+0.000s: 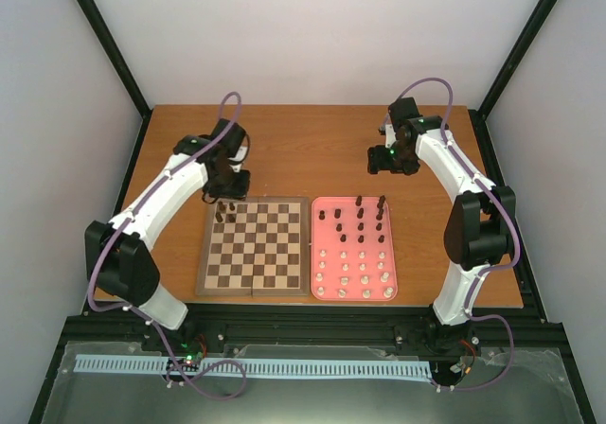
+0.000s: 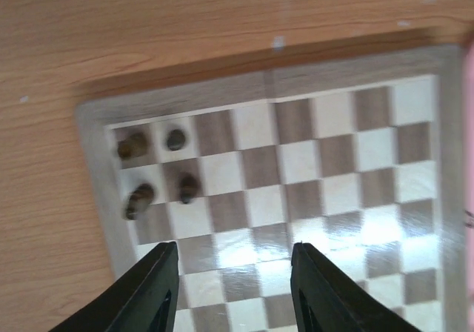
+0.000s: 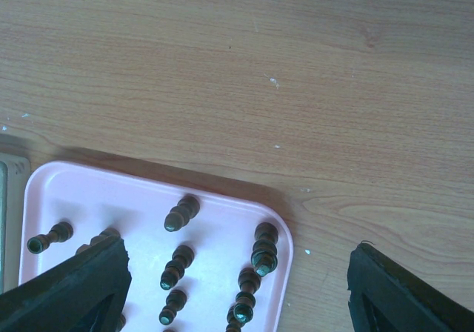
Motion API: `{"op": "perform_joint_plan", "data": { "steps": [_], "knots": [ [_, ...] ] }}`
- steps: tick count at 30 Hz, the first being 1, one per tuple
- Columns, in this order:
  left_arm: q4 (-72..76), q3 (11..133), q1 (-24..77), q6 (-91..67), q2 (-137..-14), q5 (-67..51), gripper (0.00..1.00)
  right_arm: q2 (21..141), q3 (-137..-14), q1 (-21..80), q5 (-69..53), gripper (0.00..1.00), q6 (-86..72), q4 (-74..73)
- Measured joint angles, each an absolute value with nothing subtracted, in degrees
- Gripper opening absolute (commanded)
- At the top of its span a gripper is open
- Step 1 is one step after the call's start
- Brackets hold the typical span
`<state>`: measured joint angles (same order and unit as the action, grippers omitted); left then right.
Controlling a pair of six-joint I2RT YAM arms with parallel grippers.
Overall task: Set up the chess pieces on the board
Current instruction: Place the chess piece on the chessboard, then pick up the chess piece from the storage box.
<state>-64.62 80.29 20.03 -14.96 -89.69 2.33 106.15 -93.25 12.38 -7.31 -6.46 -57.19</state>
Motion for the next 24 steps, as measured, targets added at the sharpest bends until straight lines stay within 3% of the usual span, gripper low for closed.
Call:
{"op": "perform_joint_plan", "data": {
  "steps": [5,11,18,24],
  "knots": [
    [-65.6,84.9,29.9,-15.7,-91.9,1.0,0.5,106.1,-93.3,12.4,-7.1,0.8,-6.5,-57.2],
    [-65.2,93.8,39.8,-16.3,-102.7,-0.6,0.5,106.1,-93.3,12.4,-6.9,0.8,-6.5,-57.3],
    [-64.5,106.9,45.2,-14.7,-116.5,-2.0,0.59,106.1,-93.5,12.4,-5.5,0.8,-6.5,-57.5],
    [-62.8,113.0,45.9,-13.1,-120.6,-4.3,0.59,106.5,-94.6,11.0,-4.1,0.81,-6.9,-57.6]
  ]
}}
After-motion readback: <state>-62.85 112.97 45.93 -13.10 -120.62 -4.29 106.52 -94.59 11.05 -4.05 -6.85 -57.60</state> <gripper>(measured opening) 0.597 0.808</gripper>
